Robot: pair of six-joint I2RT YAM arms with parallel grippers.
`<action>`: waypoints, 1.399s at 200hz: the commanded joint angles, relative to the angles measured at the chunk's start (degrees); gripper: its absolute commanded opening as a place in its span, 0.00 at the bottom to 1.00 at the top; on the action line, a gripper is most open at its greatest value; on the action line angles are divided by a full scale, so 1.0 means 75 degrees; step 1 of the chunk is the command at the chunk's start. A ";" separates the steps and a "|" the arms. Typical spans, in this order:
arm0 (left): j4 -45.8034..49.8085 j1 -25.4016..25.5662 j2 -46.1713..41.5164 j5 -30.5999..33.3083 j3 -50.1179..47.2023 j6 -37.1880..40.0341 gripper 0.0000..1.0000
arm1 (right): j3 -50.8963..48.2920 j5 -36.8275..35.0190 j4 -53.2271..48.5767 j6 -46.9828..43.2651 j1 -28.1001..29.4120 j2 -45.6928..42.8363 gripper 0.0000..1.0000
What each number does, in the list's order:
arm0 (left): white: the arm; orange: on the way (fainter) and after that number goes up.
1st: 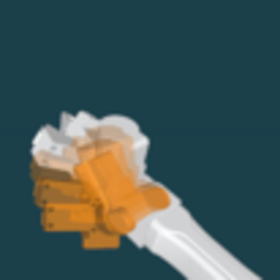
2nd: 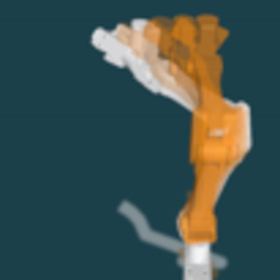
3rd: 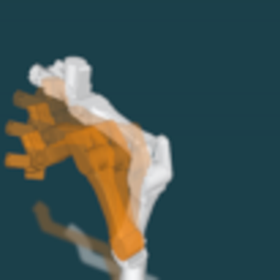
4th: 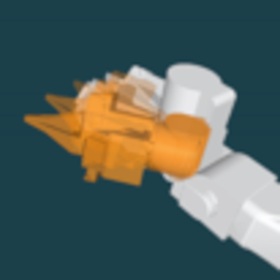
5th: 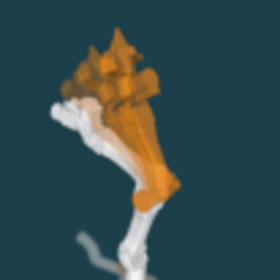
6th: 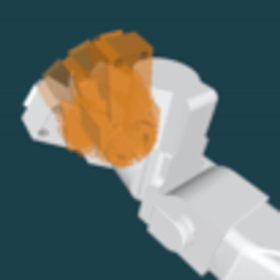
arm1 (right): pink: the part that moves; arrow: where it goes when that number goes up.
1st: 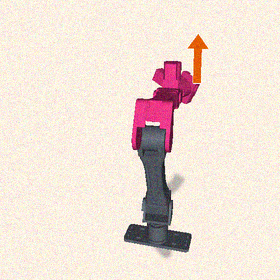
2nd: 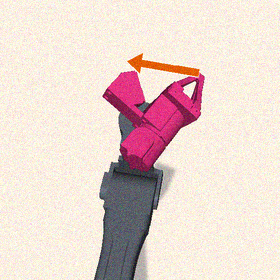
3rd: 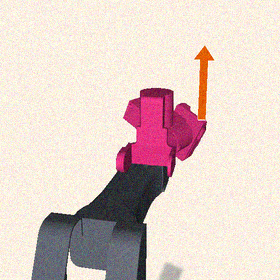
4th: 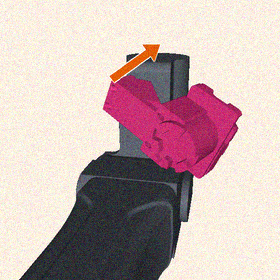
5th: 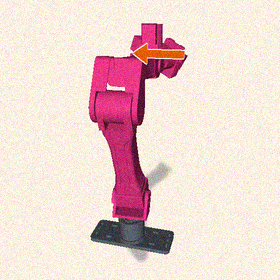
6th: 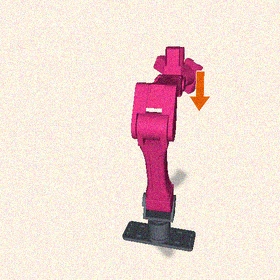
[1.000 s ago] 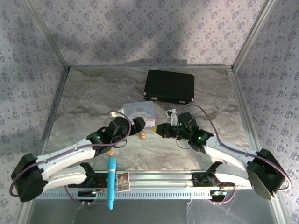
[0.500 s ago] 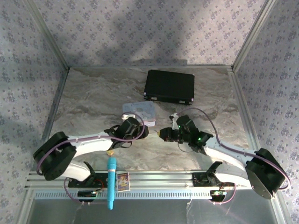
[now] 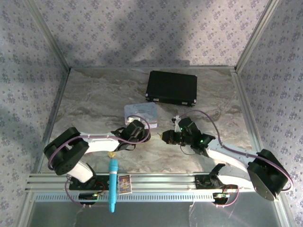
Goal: Unlock the padlock with the key
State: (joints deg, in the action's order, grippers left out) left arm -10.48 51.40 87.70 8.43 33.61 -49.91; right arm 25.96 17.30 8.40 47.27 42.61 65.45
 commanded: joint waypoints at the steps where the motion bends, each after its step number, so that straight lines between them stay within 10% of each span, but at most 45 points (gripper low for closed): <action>1: 0.0132 0.0156 0.0130 0.0218 0.0213 0.0173 0.46 | -0.0050 -0.0080 0.0120 -0.0082 -0.0050 0.0194 0.00; 152: -0.0566 0.0410 0.0053 0.0464 -0.0063 -0.1090 0.09 | -0.0333 0.0225 0.1164 0.0632 -0.0143 0.1077 0.00; 280: -0.0053 0.0726 0.1108 0.0918 0.0602 -0.1056 0.18 | -0.0392 0.0275 0.1282 0.0713 -0.0209 0.1267 0.00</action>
State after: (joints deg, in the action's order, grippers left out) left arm -15.59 55.88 93.51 14.68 36.77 -57.76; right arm 23.75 18.90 17.41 52.07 41.36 74.59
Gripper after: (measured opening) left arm 0.191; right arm 0.051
